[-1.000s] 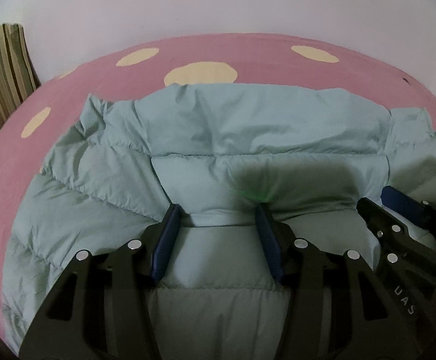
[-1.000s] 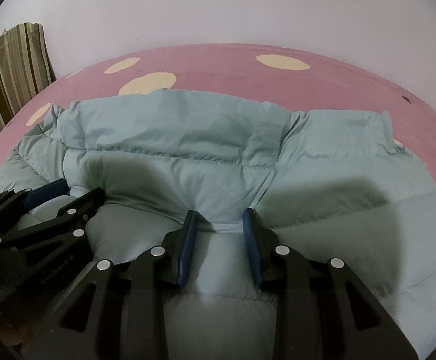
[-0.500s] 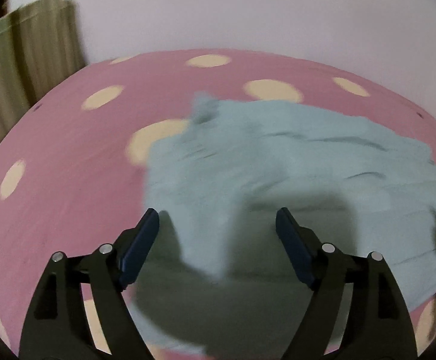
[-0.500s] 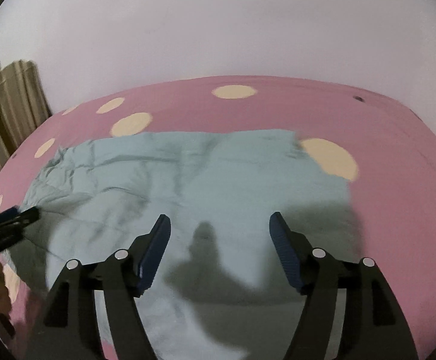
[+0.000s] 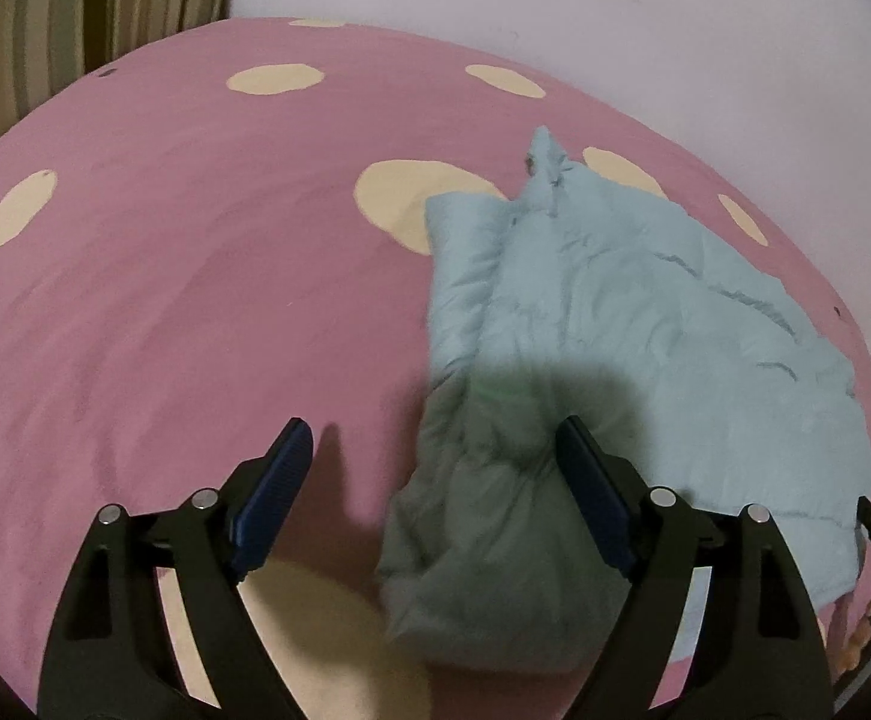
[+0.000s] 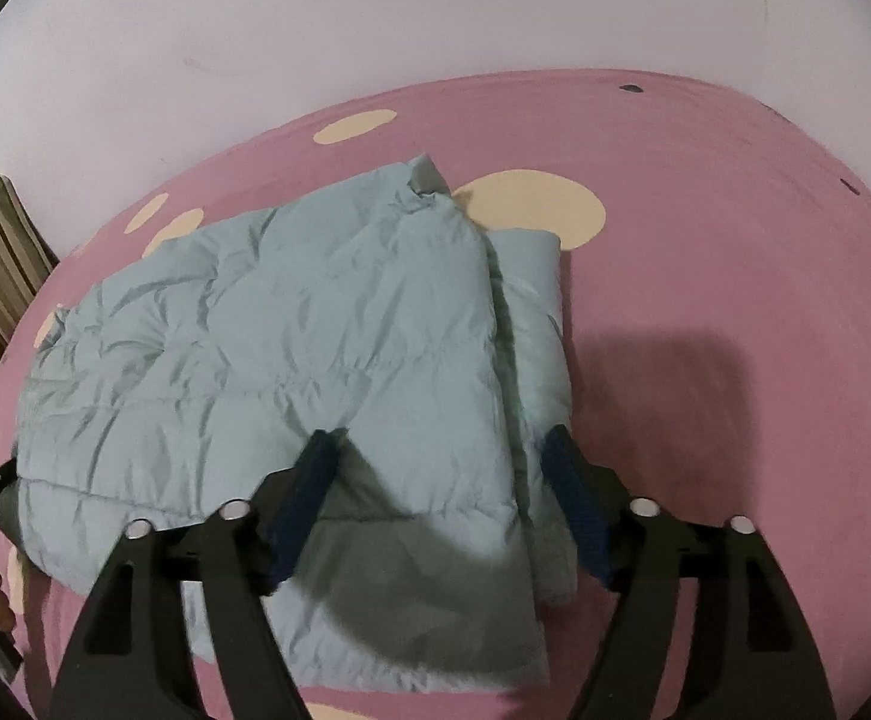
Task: Fold large clothes
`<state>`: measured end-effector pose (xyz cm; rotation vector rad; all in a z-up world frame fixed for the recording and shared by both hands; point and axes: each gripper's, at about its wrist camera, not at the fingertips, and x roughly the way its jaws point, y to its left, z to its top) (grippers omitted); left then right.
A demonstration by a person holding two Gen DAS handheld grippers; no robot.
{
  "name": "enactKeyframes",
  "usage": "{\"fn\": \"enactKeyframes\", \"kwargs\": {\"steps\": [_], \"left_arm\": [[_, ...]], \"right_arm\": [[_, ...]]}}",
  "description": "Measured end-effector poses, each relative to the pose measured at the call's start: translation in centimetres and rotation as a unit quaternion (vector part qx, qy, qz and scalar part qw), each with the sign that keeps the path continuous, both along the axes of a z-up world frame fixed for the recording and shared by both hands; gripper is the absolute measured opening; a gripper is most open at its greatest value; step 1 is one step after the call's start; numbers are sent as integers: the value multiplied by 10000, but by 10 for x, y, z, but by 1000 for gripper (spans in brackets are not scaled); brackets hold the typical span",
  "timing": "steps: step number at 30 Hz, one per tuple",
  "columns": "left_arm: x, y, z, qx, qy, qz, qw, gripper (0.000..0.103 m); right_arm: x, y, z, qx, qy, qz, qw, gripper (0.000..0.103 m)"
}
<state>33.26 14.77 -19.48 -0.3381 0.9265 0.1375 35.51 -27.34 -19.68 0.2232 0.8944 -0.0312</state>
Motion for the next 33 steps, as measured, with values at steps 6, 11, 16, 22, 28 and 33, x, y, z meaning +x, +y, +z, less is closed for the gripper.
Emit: {"fn": "enactKeyframes", "kwargs": {"steps": [6, 11, 16, 22, 28, 33], "left_arm": [[28, 7, -13, -486, 224, -102, 9985, 83], [36, 1, -14, -426, 246, -330, 9982, 55], [43, -11, -13, -437, 232, -547, 9973, 31], [42, -18, -11, -380, 121, -577, 9975, 16], [31, -16, -1, -422, -18, -594, 9973, 9], [14, -10, 11, -500, -124, -581, 9970, 8]], "right_arm": [[17, -3, -6, 36, 94, 0, 9999, 81], [25, -9, -17, 332, 230, -7, 9992, 81], [24, -6, -23, 630, 228, 48, 9977, 52], [23, -1, -21, 807, 199, 146, 9964, 34], [13, -1, -13, 962, 61, 110, 9953, 19], [-1, -2, -1, 1093, -36, 97, 9940, 14]]}}
